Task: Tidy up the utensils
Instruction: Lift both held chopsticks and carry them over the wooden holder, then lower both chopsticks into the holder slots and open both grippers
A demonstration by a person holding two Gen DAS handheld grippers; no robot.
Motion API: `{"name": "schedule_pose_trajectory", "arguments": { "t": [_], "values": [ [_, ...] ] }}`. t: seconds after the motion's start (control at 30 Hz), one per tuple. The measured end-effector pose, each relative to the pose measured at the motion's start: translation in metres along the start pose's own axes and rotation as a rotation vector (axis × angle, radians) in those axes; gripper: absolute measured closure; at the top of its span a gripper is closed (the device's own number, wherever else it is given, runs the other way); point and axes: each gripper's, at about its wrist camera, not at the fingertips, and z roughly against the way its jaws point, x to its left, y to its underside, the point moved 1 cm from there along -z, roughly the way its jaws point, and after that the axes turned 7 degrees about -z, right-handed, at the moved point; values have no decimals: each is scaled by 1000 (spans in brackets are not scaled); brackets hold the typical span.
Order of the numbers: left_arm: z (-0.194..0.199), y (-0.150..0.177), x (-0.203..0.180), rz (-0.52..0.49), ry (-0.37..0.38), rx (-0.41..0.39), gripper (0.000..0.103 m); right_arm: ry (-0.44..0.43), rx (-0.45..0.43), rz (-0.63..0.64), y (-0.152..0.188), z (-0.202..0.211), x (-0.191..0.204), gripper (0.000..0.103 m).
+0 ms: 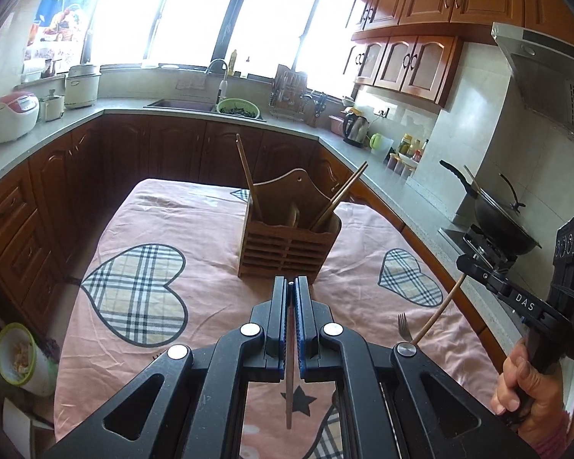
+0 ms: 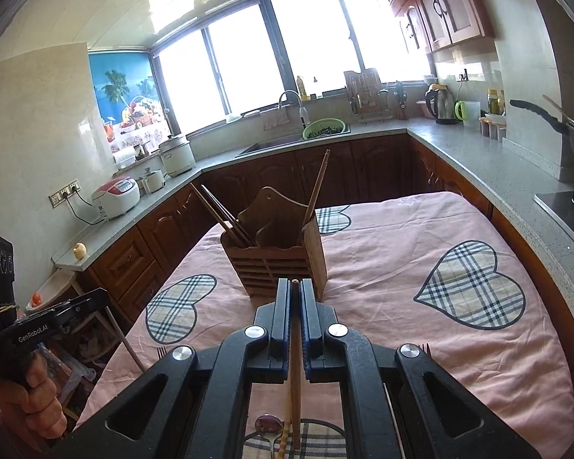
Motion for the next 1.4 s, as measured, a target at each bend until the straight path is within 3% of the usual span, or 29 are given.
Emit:
{"name": "schedule_pose_trajectory", "arguments": {
  "t": [0.8, 1.13, 1.4],
  "values": [
    [-22, -77, 19, 1, -28, -224, 101, -52, -191, -8, -98, -25, 18, 99],
    [-59, -95, 29, 22, -40, -289, 101, -56, -269, -27, -138, -46, 21, 99],
    [-109, -109, 54, 95, -55, -294, 101, -22, -305, -36, -155, -73, 17, 99]
  ]
}}
